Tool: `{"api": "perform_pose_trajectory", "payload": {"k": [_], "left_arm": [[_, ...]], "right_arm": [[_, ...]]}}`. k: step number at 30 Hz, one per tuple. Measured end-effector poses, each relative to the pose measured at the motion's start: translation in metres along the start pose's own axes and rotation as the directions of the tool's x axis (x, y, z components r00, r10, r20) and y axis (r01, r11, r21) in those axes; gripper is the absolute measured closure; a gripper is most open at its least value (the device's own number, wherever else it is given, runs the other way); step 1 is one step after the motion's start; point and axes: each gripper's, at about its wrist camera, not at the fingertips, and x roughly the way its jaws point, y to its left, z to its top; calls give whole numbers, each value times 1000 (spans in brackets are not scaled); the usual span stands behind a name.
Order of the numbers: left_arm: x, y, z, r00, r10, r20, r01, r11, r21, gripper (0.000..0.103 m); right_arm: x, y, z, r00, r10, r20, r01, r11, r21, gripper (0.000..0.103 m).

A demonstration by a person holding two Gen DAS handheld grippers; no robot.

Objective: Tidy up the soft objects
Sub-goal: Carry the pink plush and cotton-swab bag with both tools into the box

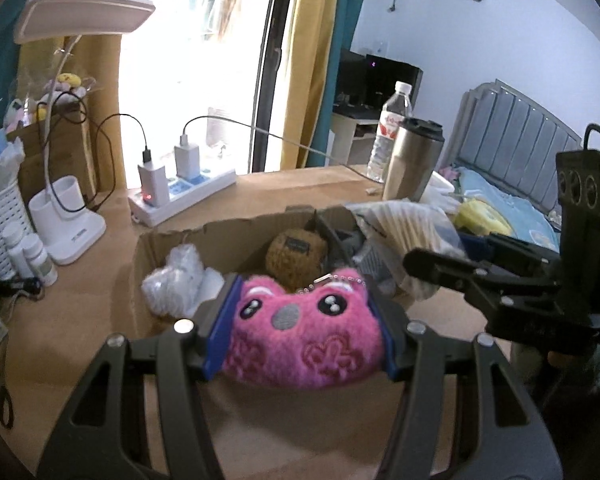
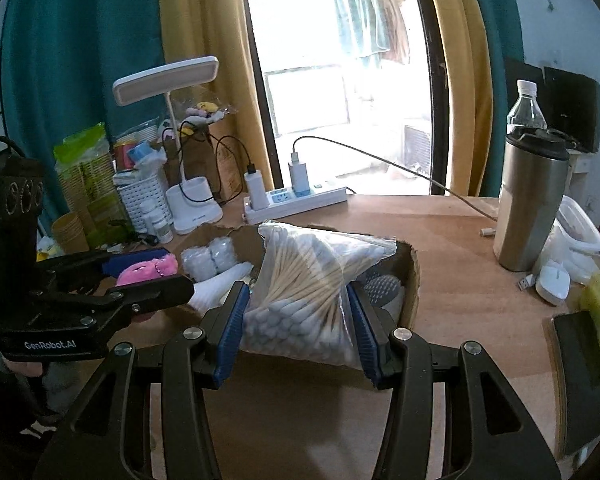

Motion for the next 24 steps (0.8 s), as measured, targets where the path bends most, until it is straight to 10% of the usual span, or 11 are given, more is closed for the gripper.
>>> {"api": "perform_pose_trajectory", "payload": {"k": [24], "left_arm": [[71,18,7,993,-88,-80,84,995,-59,44]], "right_arm": [[67,-23,1,991,-28,-128,31,999,26,51]]}}
